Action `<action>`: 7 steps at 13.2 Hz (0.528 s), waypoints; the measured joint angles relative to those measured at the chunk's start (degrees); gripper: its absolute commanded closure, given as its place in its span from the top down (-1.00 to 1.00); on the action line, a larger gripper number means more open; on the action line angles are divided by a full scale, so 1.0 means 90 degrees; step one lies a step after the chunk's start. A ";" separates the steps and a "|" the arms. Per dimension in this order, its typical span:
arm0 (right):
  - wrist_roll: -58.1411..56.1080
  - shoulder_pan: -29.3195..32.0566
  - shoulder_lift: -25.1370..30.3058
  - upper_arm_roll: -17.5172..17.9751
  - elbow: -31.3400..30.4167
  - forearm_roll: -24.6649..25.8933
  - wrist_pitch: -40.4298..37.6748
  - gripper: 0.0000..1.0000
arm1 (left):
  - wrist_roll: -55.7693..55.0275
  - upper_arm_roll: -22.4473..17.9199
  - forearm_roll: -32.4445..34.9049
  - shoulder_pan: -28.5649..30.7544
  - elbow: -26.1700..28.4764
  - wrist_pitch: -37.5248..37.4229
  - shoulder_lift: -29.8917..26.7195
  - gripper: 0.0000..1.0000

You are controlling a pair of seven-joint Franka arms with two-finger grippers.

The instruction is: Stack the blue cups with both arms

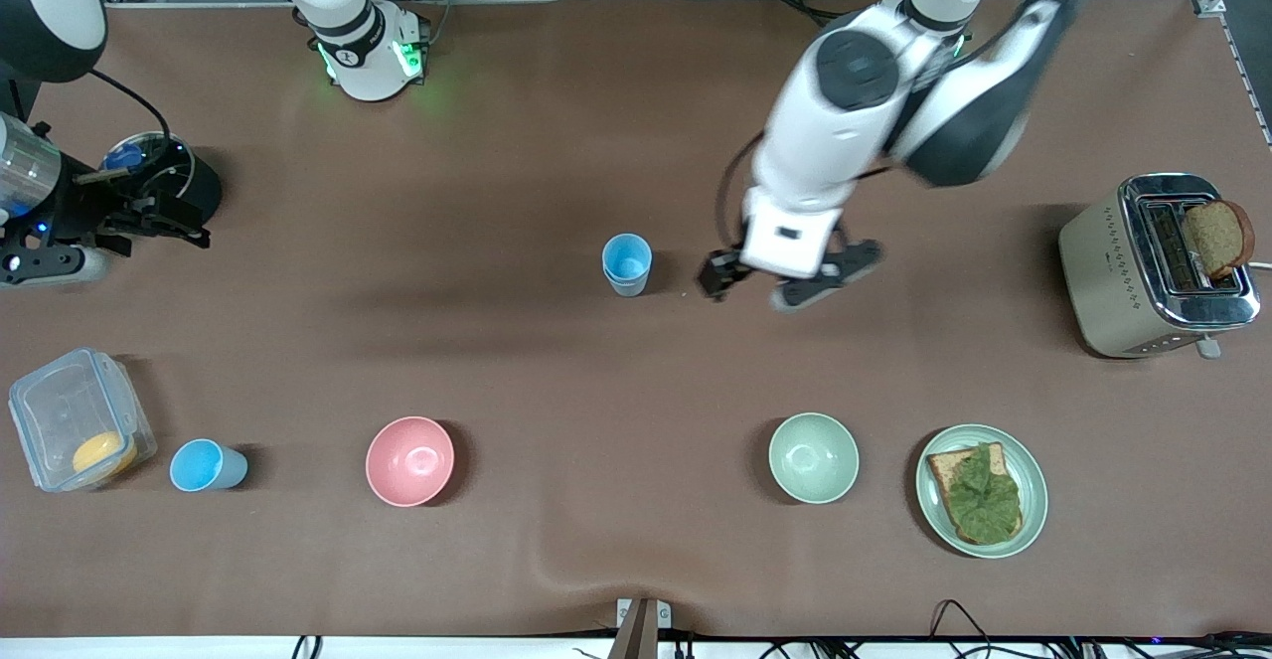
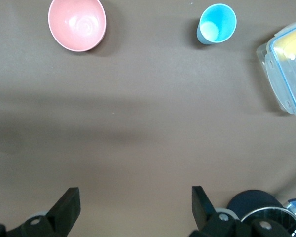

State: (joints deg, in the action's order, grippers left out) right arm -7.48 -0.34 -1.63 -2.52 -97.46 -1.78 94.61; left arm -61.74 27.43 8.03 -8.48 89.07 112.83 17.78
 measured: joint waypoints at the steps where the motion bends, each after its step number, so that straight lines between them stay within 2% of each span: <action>1: 0.0000 0.0000 0.0040 0.0000 0.0016 0.0000 -0.0077 1.00 | 0.0748 -0.0011 0.0001 0.0338 0.0010 -0.0215 -0.0180 1.00; 5: -0.0001 0.0000 0.0205 0.0006 0.0073 0.0001 -0.0294 1.00 | 0.3191 -0.0005 -0.0058 0.1717 0.0021 -0.0758 -0.0530 1.00; 7: -0.0003 0.0000 0.0209 0.0011 0.0184 0.0002 -0.0305 1.00 | 0.4198 -0.0132 -0.0378 0.2059 0.0023 -0.0974 -0.0767 1.00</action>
State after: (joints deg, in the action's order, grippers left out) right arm -7.51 -0.34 0.25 -2.42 -95.80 -1.76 91.86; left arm -23.96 26.24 4.63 10.06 89.29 104.06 10.87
